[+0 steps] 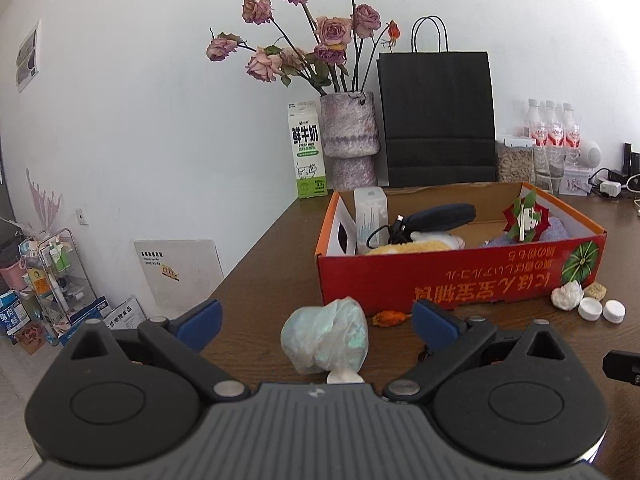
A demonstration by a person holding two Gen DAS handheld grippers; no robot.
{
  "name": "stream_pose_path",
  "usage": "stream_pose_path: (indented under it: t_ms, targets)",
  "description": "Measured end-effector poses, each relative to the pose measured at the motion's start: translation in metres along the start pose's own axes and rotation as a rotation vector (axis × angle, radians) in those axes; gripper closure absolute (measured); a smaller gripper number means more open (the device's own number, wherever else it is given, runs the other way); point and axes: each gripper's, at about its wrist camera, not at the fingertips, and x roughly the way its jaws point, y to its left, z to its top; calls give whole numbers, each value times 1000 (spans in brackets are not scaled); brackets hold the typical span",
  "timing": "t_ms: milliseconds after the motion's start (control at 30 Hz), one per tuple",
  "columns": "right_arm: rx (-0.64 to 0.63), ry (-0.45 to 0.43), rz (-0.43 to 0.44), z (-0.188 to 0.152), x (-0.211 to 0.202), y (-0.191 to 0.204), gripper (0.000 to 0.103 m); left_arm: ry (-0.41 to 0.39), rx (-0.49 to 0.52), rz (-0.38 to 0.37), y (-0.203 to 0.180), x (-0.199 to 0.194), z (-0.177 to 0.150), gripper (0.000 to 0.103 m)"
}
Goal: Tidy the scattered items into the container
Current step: 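Withdraw both tools from the box toward the remaining items, then grasp the translucent plastic bag with the left gripper while the right gripper grasps a white cap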
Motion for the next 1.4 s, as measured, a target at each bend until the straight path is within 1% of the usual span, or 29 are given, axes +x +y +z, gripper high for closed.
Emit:
stream_pose_path:
  t_ms: [67,200,300,467,567,667,767,967,1000,1067,1200,1333,1400]
  targets:
    - [3,23,1,-6,2,-2,0,17,9,0,3,1,-7,0]
    - [15,52,-15,-11,8,-7,0,58,20,24,5,12,-13,0]
    - [28,51,-31,-9,9,-12,0,80,11,27,8,20,-14,0]
    - [30,63,-57,-6,15,-22,0,96,19,22,10,29,-14,0]
    - [36,80,-76,-2,24,-29,0,110,32,20,10,39,-12,0]
    - [73,100,-94,1,34,-38,0,129,20,22,9,49,-12,0]
    - [73,110,-121,6,44,-44,1,146,4,14,9,58,-11,0]
    - [69,121,-164,17,61,-57,9,170,-10,12,9,76,-4,0]
    - [73,127,-166,18,64,-59,12,174,-14,12,9,79,-3,0]
    - [85,134,-169,19,68,-63,16,181,-19,14,9,83,-2,0]
    - [92,132,-158,19,74,-64,19,194,-19,13,8,88,-2,0]
    - [102,125,-138,21,78,-65,29,202,-18,7,8,93,-2,0]
    - [106,121,-126,23,80,-65,37,201,-26,-4,8,95,-2,0]
